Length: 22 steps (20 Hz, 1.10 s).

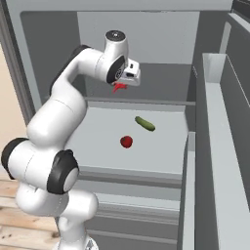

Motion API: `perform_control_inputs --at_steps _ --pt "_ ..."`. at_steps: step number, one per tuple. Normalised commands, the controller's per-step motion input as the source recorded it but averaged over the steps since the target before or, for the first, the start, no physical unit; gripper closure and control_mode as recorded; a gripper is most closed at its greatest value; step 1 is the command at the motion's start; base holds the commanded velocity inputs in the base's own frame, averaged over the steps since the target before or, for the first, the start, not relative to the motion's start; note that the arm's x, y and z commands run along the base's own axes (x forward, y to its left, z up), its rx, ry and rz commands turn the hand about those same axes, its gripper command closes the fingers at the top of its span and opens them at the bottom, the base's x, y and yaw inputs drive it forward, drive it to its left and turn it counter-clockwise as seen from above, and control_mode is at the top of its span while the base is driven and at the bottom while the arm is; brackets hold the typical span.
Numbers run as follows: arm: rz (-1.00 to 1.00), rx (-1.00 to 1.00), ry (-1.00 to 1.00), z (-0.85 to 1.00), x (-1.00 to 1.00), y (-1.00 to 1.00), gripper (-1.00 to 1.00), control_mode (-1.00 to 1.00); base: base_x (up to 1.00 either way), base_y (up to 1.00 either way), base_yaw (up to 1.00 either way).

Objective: Transport the fish and tomato to the fridge. Place the fish on the rack containing meat and place the tomato on the rack containing the vegetable, ensuring meats and vegetables are on different racks.

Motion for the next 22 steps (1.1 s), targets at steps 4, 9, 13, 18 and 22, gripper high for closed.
perform_control_inputs --at_steps 4,9,13,18,22 --pt "0.04 0.00 0.08 -0.31 0.49 -0.16 1.00 -1.00 0.00 0.00 0.00" --pt "0.02 0.00 0.01 -0.31 0.37 0.00 -1.00 -1.00 0.00 0.00 0.00" --pt "0.01 0.00 0.00 -0.24 0.07 0.00 -1.00 -1.00 0.00 0.00 0.00" --pt "0.00 0.00 0.00 -0.13 0.00 0.00 -1.00 -1.00 0.00 0.00 0.00" --pt "0.00 0.00 0.00 0.00 0.00 0.00 -1.00 -1.00 0.00 0.00 0.00"
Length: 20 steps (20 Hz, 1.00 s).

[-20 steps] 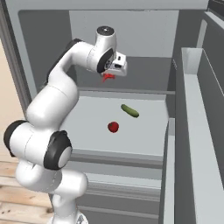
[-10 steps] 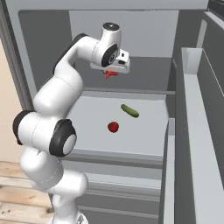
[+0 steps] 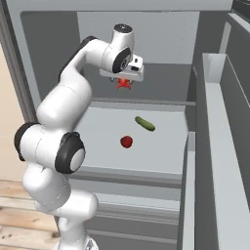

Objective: Transport the fish and tomato to the fridge. Place the fish on the rack containing meat and place the tomato on the rack containing the vegetable, ensuring meats and vegetables are on different racks.

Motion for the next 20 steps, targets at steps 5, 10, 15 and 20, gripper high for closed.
perform_control_inputs --at_steps 5,10,15,20 --pt "0.00 0.00 -0.08 0.00 -0.23 0.00 -1.00 -1.00 0.00 0.00 0.00" --pt "0.00 0.00 -0.19 0.00 -0.57 0.00 -1.00 -1.00 0.00 0.00 0.00" --pt "0.00 0.00 -0.18 0.00 -0.67 0.00 -1.00 -1.00 0.00 0.00 0.00" --pt "0.00 0.00 -0.15 0.01 -0.80 0.04 -1.00 -1.00 0.00 0.00 0.00"
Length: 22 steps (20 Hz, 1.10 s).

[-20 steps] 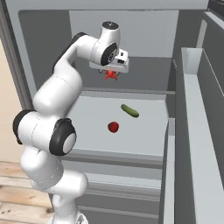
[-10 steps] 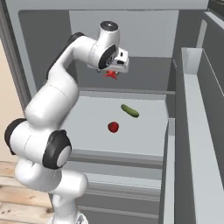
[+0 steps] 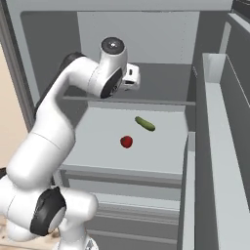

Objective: Transport the fish and tomato to the fridge. Place the fish on the rack containing meat and place the tomato on the rack containing the vegetable, ensuring meats and vegetables are on different racks.

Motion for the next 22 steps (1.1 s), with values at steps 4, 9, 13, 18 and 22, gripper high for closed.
perform_control_inputs --at_steps 4,9,13,18,22 --pt "0.00 0.00 -0.10 0.21 -0.87 0.00 -1.00 -1.00 0.00 0.00 0.00" --pt "0.00 0.00 -0.04 0.27 -0.91 0.07 -1.00 -1.00 0.00 0.00 0.00" --pt "-0.02 0.00 0.00 0.30 -0.89 0.25 -1.00 -1.00 0.00 0.00 0.00" --pt "-0.02 0.00 0.00 0.08 -1.00 0.26 -1.00 -1.00 0.00 0.00 0.00" --pt "-0.02 0.00 0.00 0.01 -1.00 0.31 -1.00 -1.00 0.00 0.00 0.00"
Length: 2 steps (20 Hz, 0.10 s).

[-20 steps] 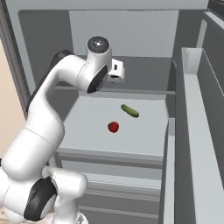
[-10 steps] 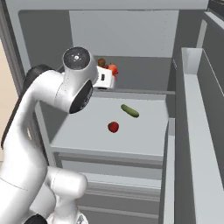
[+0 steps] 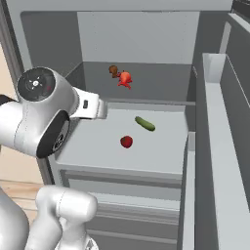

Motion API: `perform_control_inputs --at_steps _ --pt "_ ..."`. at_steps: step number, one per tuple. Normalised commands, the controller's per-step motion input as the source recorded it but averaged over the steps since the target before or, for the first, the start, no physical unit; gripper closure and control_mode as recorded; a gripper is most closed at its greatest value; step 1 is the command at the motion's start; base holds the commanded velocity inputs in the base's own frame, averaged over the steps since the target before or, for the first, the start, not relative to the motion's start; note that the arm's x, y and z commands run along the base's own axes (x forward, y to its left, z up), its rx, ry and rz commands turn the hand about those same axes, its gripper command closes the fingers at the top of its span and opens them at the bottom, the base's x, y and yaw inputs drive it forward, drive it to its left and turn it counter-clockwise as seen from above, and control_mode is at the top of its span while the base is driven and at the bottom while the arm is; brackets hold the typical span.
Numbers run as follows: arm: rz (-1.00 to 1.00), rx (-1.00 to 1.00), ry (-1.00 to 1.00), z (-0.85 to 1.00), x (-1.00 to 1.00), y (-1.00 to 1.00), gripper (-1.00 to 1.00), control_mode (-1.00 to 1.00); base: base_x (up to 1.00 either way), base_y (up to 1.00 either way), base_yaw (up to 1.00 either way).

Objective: Transport the fish and tomato to the fridge. Place the fish on the rack containing meat and place the tomato on the rack containing the vegetable, ensuring meats and vegetables are on different racks.

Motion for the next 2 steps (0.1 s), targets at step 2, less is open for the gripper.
perform_control_inputs --at_steps 2 --pt "-0.03 0.00 0.00 0.00 -1.00 0.42 -1.00 -1.00 0.00 0.00 0.00"
